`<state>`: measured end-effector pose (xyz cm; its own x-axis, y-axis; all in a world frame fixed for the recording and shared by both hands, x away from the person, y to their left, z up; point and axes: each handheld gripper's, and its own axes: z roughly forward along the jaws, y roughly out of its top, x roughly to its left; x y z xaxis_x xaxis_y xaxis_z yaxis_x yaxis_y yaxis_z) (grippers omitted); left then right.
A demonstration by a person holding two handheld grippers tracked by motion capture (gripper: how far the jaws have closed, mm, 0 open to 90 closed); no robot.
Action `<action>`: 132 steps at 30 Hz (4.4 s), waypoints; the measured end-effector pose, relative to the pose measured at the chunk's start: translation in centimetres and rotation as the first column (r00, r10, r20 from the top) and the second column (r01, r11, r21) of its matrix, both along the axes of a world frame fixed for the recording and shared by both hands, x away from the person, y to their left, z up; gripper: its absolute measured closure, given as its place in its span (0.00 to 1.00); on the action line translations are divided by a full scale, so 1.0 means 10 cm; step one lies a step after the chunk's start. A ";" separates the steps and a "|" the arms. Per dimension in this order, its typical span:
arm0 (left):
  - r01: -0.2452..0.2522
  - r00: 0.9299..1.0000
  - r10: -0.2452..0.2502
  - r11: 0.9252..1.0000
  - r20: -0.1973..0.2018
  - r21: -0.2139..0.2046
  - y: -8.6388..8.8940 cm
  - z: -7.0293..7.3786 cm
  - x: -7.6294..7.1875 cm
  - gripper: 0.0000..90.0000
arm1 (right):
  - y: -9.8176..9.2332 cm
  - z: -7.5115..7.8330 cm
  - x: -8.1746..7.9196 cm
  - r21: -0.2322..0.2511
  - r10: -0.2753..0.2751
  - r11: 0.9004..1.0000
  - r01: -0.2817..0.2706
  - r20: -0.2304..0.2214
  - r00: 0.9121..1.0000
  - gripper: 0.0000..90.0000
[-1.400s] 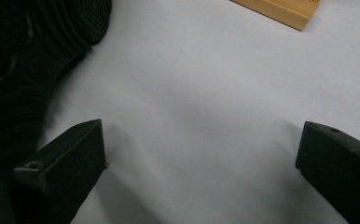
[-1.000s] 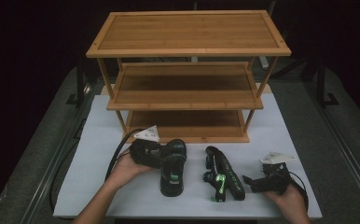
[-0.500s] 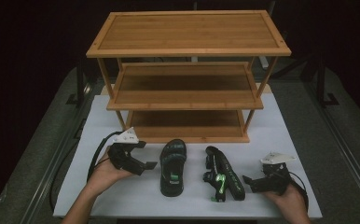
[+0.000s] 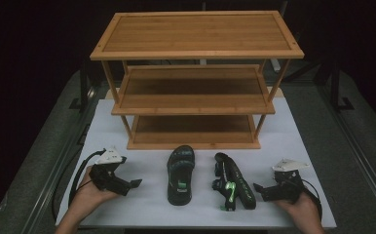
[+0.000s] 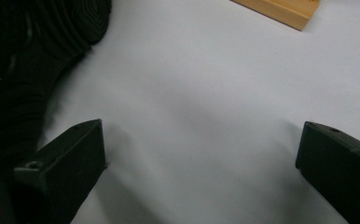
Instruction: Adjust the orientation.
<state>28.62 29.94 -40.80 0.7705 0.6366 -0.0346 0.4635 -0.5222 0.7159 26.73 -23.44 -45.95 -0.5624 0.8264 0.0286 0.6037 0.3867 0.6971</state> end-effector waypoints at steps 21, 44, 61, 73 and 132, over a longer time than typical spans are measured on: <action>-0.066 0.998 0.066 0.996 0.008 0.056 0.33 -0.44 -0.18 0.00 | -0.01 0.00 0.01 0.014 0.001 1.000 -0.001 -0.004 1.000 0.01; -0.067 0.998 0.066 0.996 0.010 0.057 0.33 -0.44 -0.18 0.00 | 0.10 0.66 -0.06 0.055 0.126 0.990 -0.131 0.077 0.989 1.00; -0.069 0.998 0.068 0.996 0.010 0.052 0.33 -0.45 -0.18 0.00 | 0.51 0.89 -0.16 0.125 0.325 0.936 -0.331 0.065 0.944 1.00; -0.066 0.998 0.066 0.996 0.008 0.055 0.33 -0.45 -0.18 0.00 | 0.64 0.78 -0.17 0.068 0.354 0.932 -0.356 0.033 0.934 1.00; -0.066 0.998 0.066 0.996 0.004 0.056 0.33 -0.45 -0.17 0.00 | -0.26 0.26 0.16 0.225 0.170 0.963 -0.149 -0.077 0.983 1.00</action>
